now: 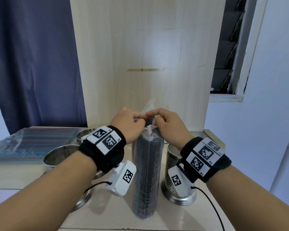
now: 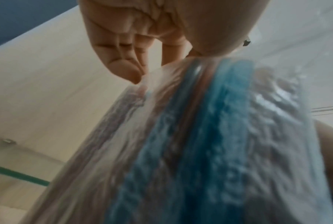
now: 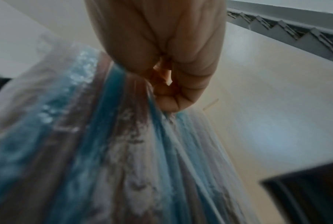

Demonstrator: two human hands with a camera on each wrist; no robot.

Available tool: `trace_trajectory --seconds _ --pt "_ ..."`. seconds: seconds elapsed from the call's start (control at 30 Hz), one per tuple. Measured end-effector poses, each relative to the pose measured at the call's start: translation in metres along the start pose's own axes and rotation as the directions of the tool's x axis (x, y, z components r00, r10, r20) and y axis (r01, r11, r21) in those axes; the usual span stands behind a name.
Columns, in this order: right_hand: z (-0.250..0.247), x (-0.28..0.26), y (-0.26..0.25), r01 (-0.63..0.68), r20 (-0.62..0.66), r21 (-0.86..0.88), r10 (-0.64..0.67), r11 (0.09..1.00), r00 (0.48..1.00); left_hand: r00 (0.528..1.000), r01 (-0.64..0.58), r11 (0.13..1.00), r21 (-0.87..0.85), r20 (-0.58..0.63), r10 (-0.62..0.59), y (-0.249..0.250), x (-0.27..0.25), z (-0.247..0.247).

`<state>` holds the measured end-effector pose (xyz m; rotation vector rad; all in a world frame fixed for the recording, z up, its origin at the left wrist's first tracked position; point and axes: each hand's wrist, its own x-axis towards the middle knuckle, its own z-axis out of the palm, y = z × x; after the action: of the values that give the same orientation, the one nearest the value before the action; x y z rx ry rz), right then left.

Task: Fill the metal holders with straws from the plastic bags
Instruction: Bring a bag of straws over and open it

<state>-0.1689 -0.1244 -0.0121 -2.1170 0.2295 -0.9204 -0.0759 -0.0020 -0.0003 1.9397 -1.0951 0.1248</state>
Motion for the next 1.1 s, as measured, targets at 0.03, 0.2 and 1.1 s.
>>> trace_trajectory --seconds 0.03,0.2,1.1 --pt "0.001 -0.001 0.000 0.015 0.002 -0.053 -0.015 0.998 1.000 0.999 -0.001 1.000 0.020 0.036 0.000 0.000 0.001 -0.002" --pt "0.005 -0.004 -0.002 0.007 -0.042 -0.310 -0.021 0.951 0.999 0.996 0.078 0.963 0.257 0.017 -0.085 0.001 0.002 0.001" --pt "-0.045 -0.024 0.001 0.311 0.332 -0.474 -0.160 0.824 0.930 0.962 -0.258 0.947 0.194 0.142 0.233 -0.013 -0.021 -0.018"
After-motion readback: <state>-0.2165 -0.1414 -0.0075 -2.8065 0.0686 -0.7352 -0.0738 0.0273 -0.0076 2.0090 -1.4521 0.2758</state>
